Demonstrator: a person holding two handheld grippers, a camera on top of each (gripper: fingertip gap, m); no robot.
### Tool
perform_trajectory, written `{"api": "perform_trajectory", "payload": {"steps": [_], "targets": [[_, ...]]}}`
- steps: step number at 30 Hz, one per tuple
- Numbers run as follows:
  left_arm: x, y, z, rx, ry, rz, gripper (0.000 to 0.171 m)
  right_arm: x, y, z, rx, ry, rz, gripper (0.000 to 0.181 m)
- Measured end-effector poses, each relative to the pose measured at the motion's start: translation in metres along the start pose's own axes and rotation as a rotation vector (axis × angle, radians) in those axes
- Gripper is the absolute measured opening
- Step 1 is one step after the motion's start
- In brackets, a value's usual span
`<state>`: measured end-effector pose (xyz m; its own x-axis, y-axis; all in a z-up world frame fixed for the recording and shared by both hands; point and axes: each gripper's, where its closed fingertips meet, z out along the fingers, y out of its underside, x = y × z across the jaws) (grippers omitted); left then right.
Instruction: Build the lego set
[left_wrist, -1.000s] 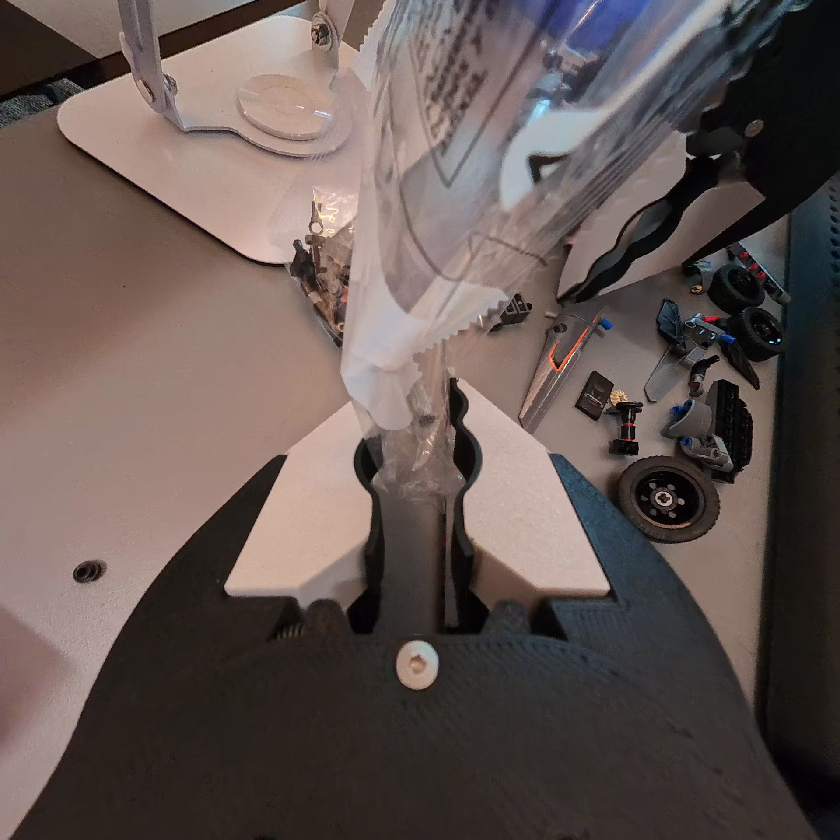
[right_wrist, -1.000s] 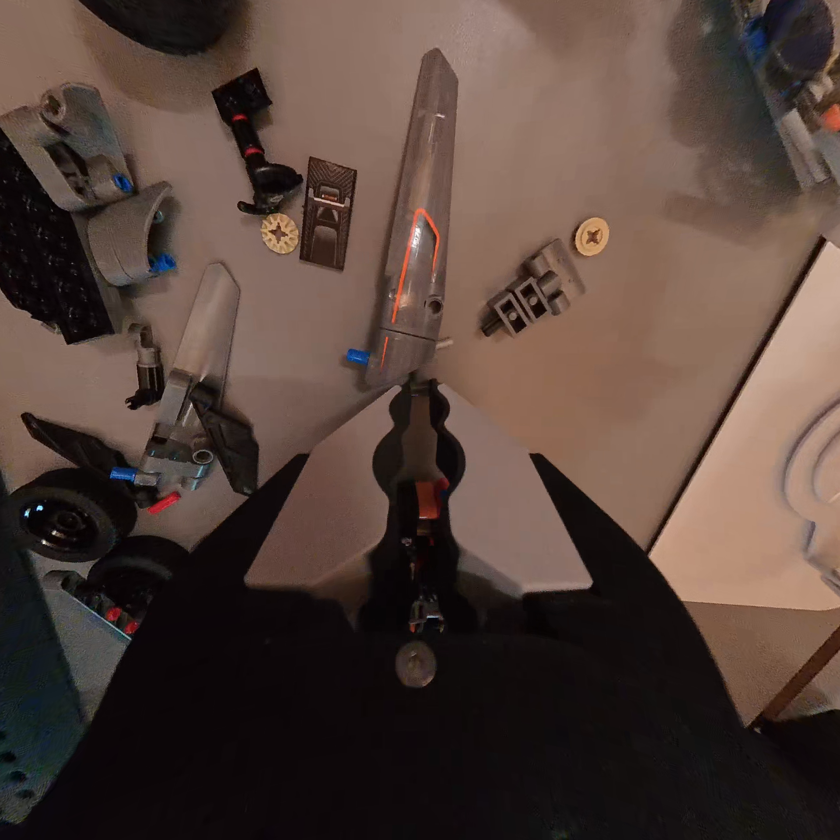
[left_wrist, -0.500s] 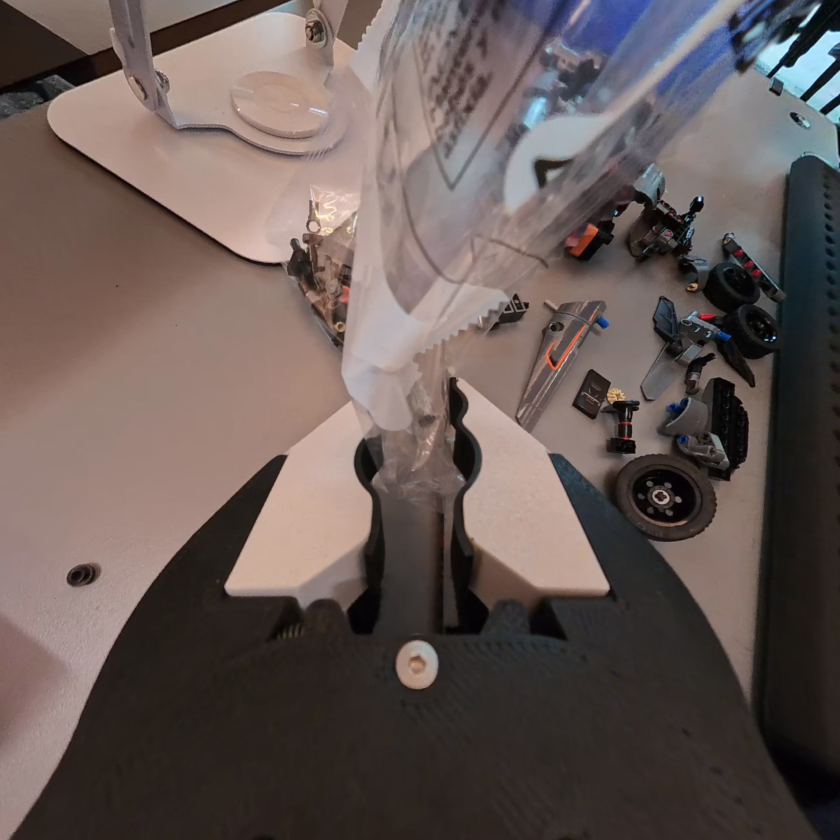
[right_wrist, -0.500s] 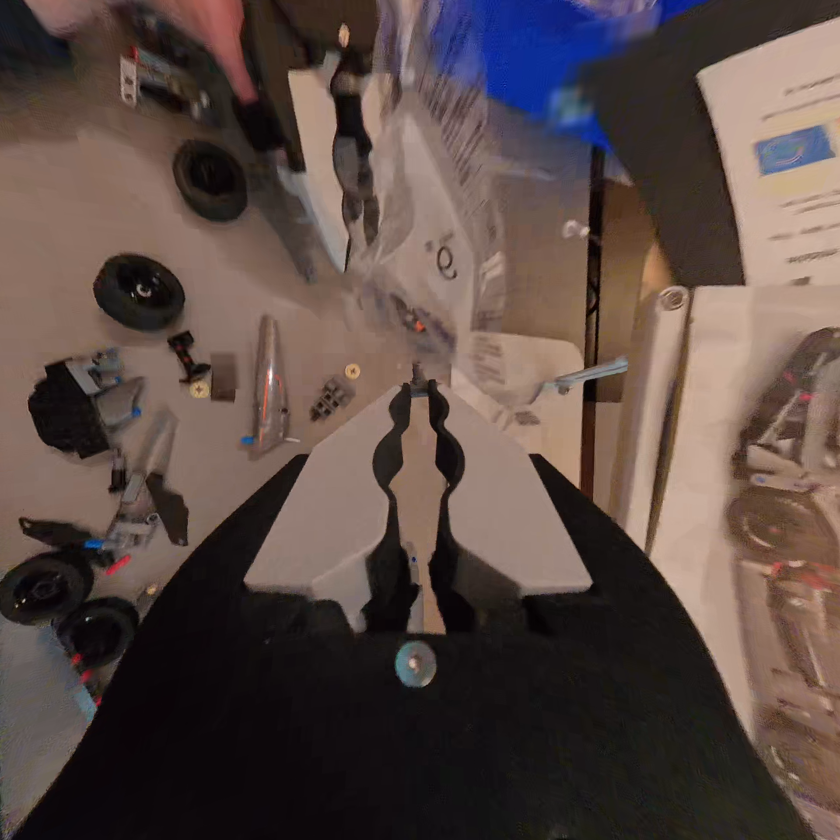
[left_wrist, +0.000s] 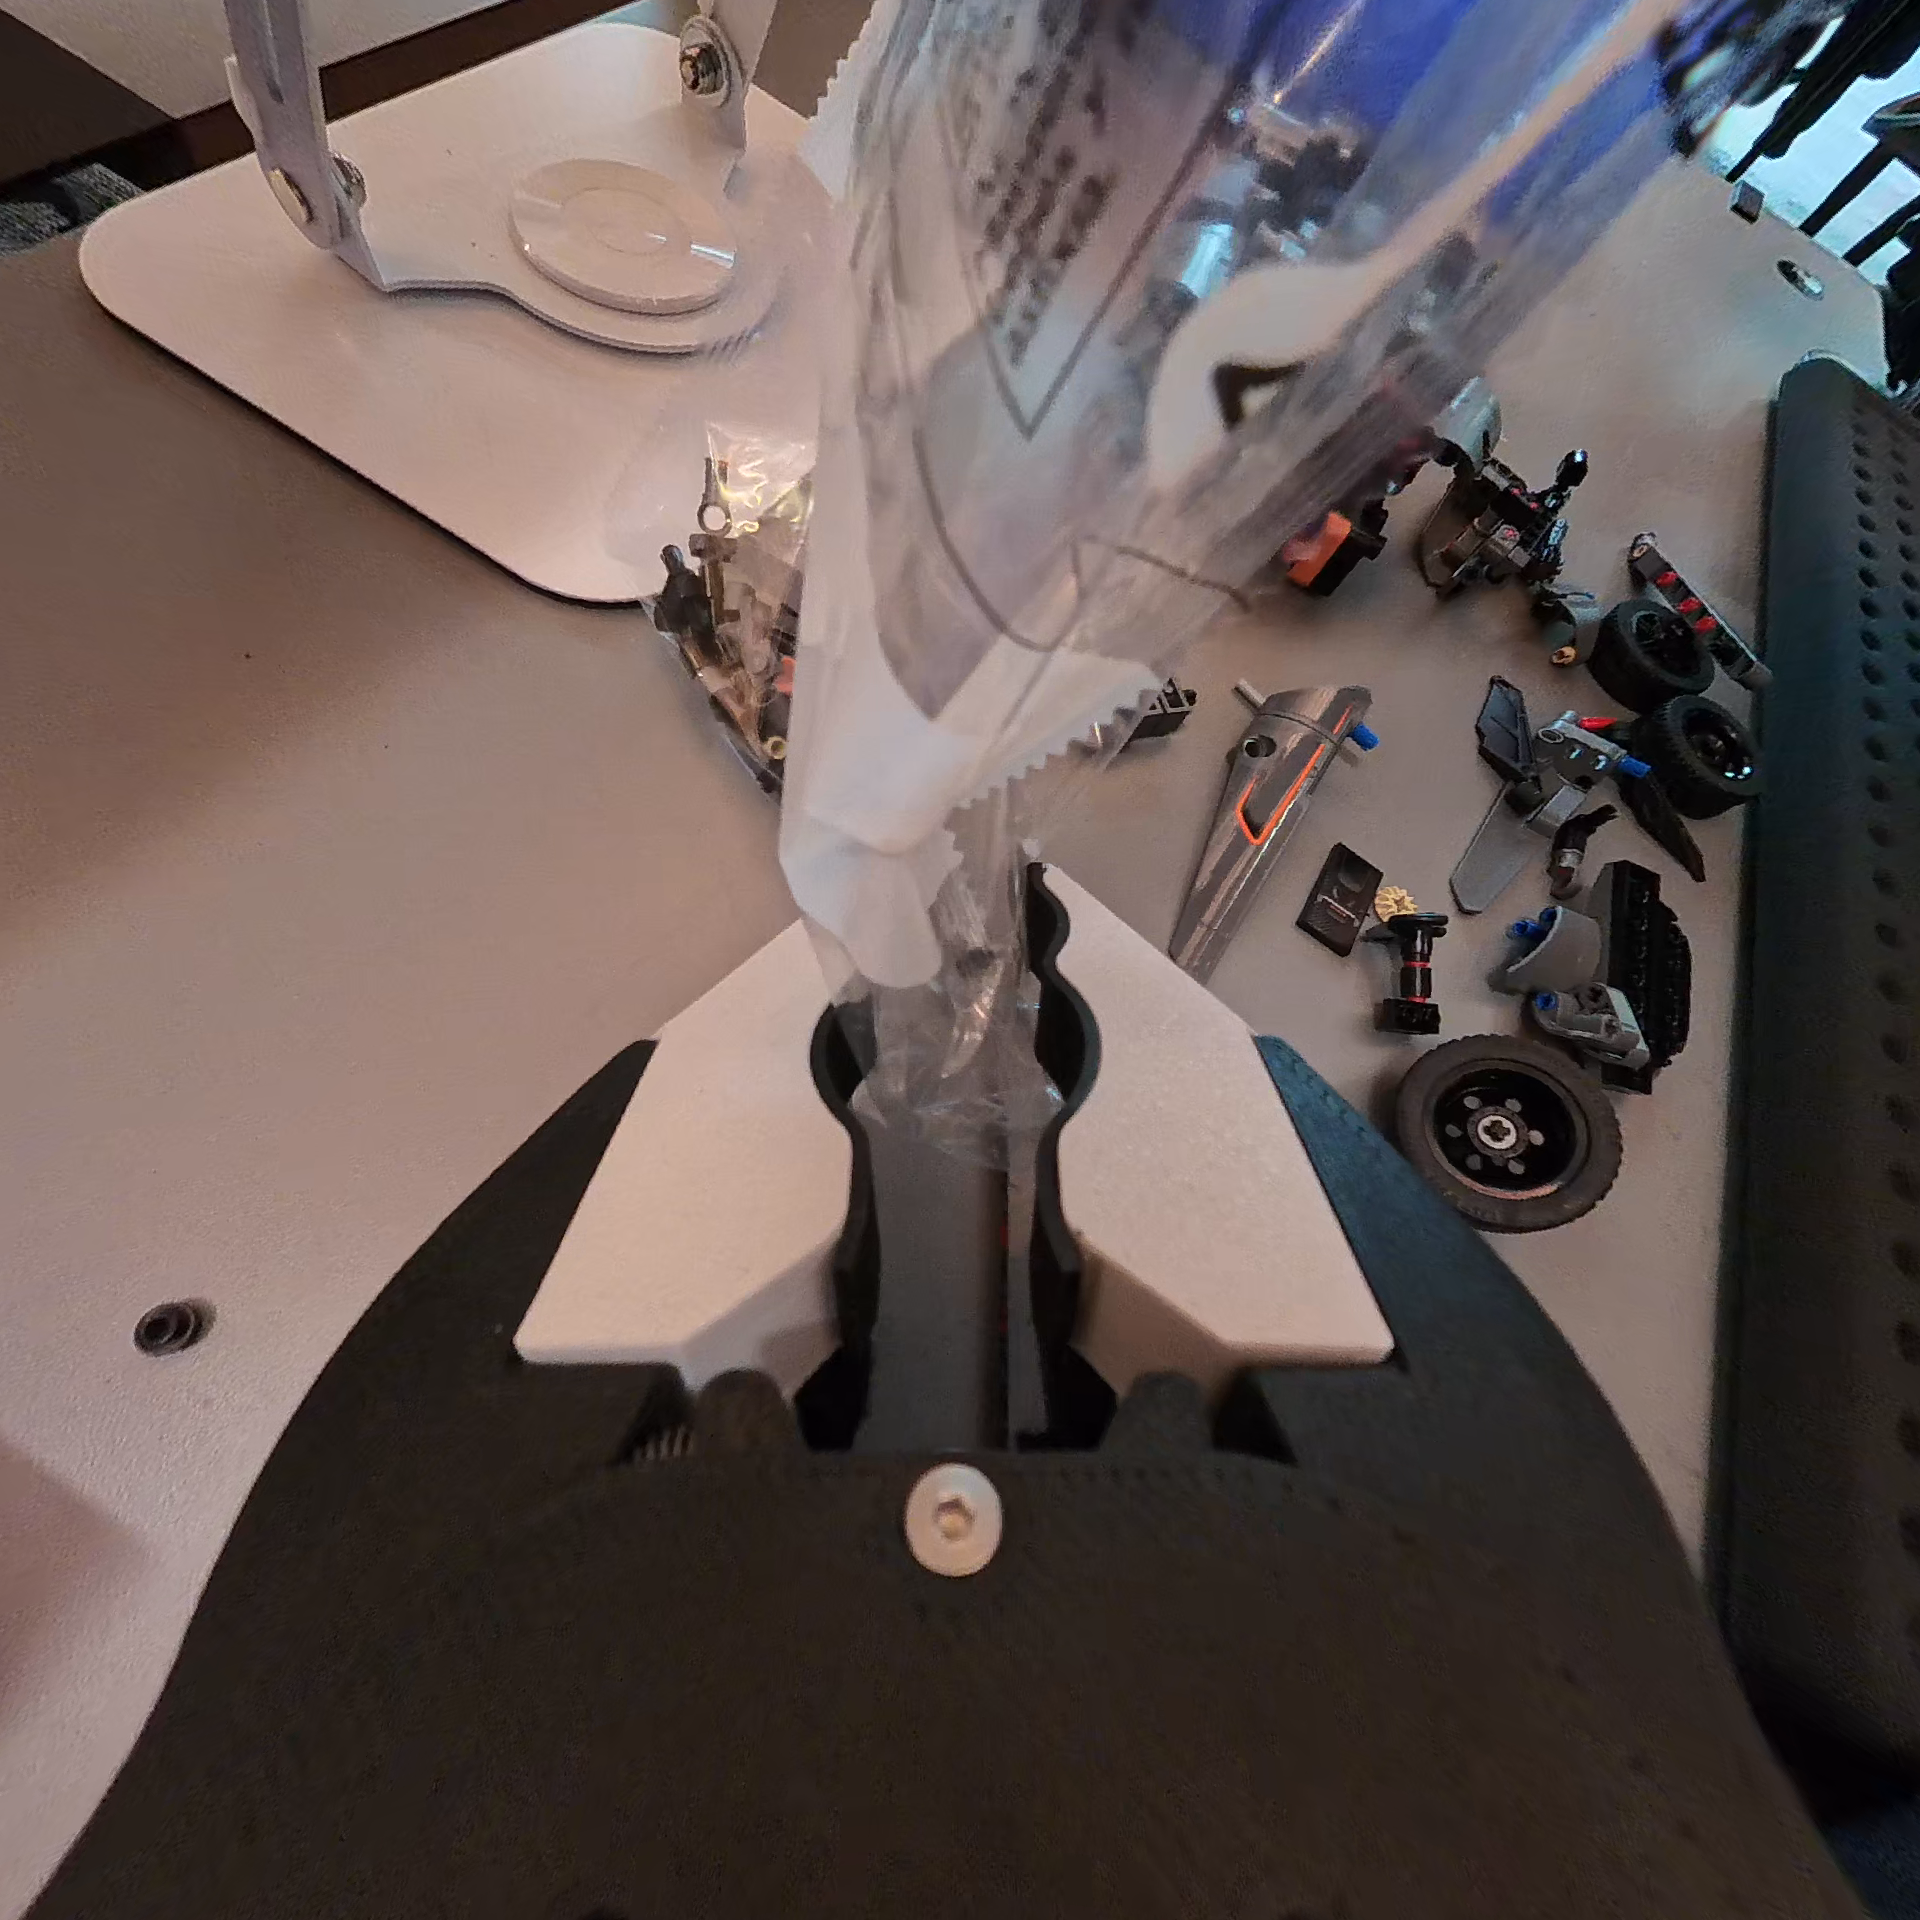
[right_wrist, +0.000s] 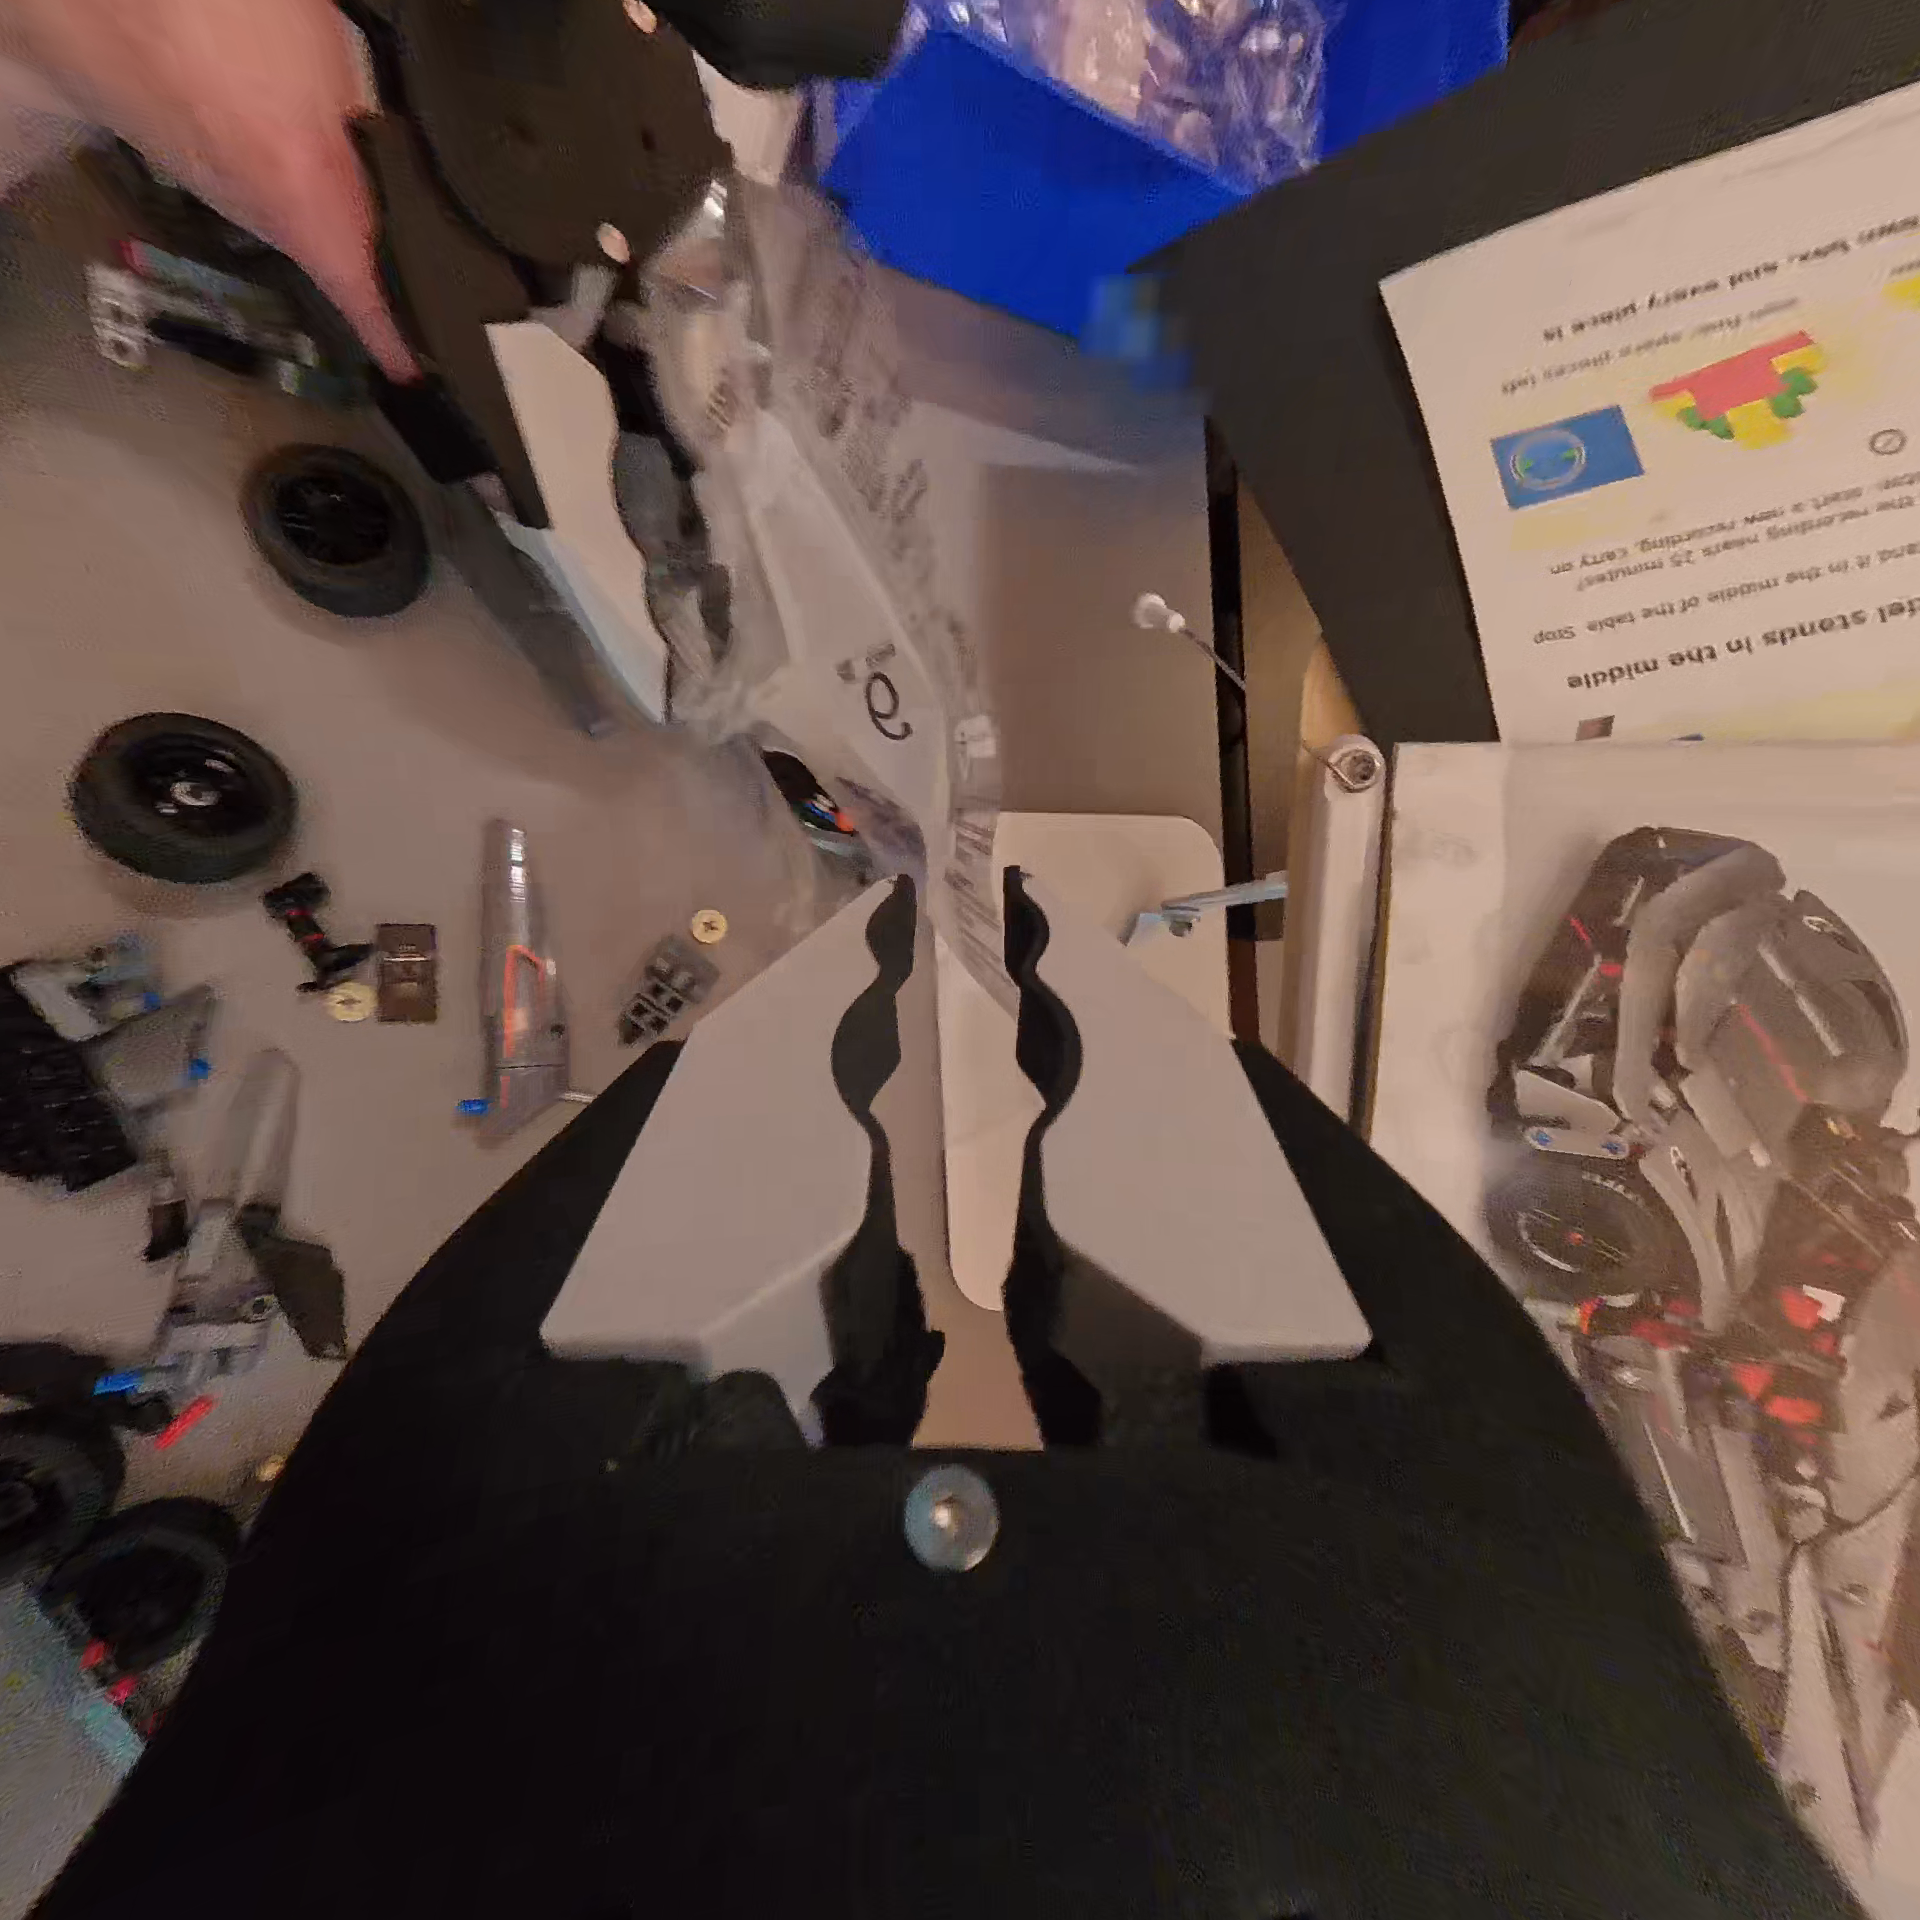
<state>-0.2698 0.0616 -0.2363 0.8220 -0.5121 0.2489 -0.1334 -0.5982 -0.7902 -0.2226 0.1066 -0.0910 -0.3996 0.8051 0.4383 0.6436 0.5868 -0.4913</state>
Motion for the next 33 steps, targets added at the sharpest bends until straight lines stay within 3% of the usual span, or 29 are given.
{"api": "perform_trajectory", "payload": {"steps": [2,4,8,11,19,33], "targets": [[0.000,0.000,0.000,0.001,0.001,-0.002,0.023,-0.034,-0.003,-0.012,0.039,-0.105,-0.023,0.012],[0.000,0.000,0.000,0.003,0.000,-0.003,0.023,-0.074,0.009,-0.007,-0.013,-0.215,-0.074,0.014],[0.001,0.000,0.001,0.000,0.002,-0.001,0.023,-0.143,0.041,0.029,-0.118,-0.370,-0.156,0.020],[0.001,0.000,0.002,0.000,0.004,0.000,0.023,-0.174,0.065,0.060,-0.199,-0.427,-0.181,0.020],[0.000,0.000,0.001,0.002,0.000,-0.006,0.024,-0.181,0.082,0.071,-0.223,-0.469,-0.151,0.024],[0.001,0.000,0.001,-0.002,0.003,-0.004,0.024,-0.192,0.083,0.073,-0.156,-0.518,-0.110,0.000]]}}
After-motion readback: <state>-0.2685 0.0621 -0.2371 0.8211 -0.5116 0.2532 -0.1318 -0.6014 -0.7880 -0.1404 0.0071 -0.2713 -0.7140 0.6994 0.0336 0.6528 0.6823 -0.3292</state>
